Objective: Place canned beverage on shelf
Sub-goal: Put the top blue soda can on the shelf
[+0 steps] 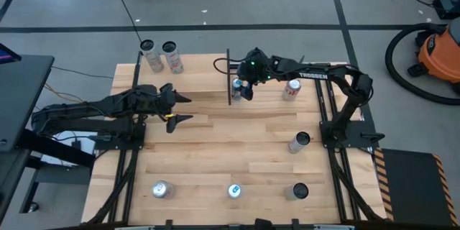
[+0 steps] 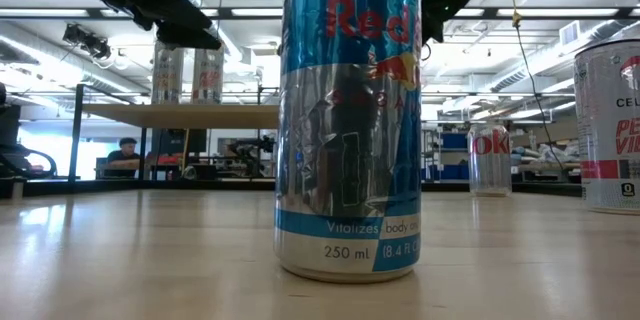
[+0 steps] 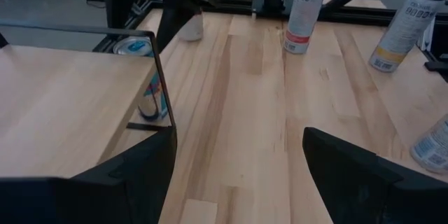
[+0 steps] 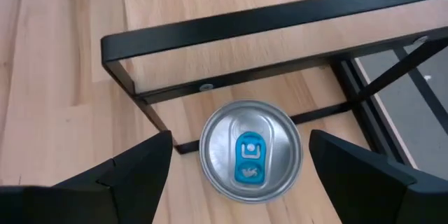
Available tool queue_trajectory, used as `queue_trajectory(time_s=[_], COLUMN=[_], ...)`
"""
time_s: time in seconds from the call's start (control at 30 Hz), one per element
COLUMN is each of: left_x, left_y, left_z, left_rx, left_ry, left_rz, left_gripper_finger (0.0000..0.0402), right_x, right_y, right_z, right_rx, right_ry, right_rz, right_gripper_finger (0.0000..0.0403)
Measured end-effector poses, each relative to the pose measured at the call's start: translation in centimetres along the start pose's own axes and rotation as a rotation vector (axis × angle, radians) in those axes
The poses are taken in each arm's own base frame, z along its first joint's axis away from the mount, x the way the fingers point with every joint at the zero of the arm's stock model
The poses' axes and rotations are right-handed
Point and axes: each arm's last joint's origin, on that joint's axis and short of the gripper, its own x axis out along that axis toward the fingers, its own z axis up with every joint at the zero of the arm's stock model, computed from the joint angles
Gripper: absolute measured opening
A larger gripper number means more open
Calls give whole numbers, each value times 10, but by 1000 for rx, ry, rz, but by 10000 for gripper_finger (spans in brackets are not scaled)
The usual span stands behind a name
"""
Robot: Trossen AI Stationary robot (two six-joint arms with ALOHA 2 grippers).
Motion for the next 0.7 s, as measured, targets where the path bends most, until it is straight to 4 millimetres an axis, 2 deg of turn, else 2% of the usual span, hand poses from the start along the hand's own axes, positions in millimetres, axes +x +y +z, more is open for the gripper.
queue_trajectory(time_s=[0.23,0.5,0.7], left_x=[0,0,0], left_y=[0,0,0], left_z=[0,0,0], left_rx=[0,0,1], left_ry=[-1,1,1], left_rz=[0,0,0], left_gripper_finger=[311,311,311], right_x=[2,24,23], right_y=[0,-1,-2], right_z=[-4,-14,-11], right_rx=[6,11,6], right_ry=[13,66,48], right_rz=[-10,-11,-22], right_gripper_finger=[346,346,340])
